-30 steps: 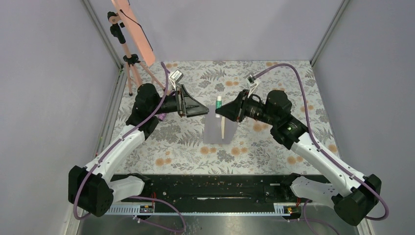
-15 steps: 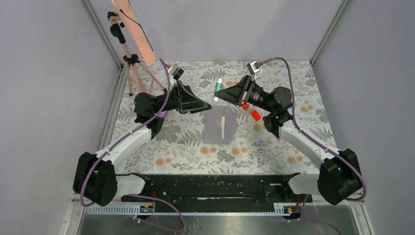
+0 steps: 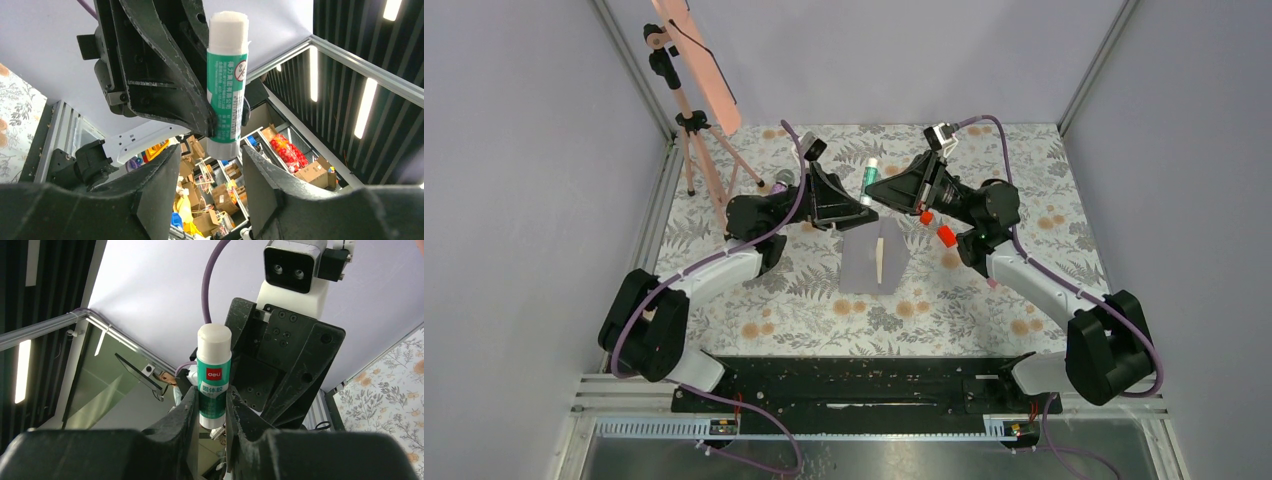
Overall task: Place the letter into the envelope and seal it
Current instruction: Unscrew the solid glue.
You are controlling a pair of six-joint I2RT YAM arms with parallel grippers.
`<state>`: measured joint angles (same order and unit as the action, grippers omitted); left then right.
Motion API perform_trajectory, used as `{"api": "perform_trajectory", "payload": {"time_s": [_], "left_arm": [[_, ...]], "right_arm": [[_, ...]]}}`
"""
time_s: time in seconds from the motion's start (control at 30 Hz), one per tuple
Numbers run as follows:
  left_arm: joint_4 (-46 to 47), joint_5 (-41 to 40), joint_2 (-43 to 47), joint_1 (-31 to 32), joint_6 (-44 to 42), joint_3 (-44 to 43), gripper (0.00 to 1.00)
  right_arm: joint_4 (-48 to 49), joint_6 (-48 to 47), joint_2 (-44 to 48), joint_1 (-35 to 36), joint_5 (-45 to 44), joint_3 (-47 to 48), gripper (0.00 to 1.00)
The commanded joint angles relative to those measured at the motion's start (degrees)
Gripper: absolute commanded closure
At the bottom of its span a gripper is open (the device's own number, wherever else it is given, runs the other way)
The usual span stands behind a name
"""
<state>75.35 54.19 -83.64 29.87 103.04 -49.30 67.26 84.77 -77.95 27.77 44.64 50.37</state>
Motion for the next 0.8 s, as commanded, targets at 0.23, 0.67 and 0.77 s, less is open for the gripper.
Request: {"api": "perform_trajectory", "payload": {"time_s": [0.23, 0.67, 0.77], "left_arm": [[8.3, -3.9, -0.8, 0.4, 2.6, -4.1, 0.61], [8.4, -3.2, -2.1, 1.1, 4.5, -7.4, 0.69], [8.4, -3.1, -2.2, 1.1, 4.5, -7.6, 0.87]], "right_arm": [[6.9, 2.4, -0.4, 0.1, 1.7, 2.0, 1.0], [7.5, 3.2, -1.2, 0.1, 2.6, 3.3, 1.0], [7.5, 3.2, -1.2, 0.1, 2.6, 3.0, 1.0]]}}
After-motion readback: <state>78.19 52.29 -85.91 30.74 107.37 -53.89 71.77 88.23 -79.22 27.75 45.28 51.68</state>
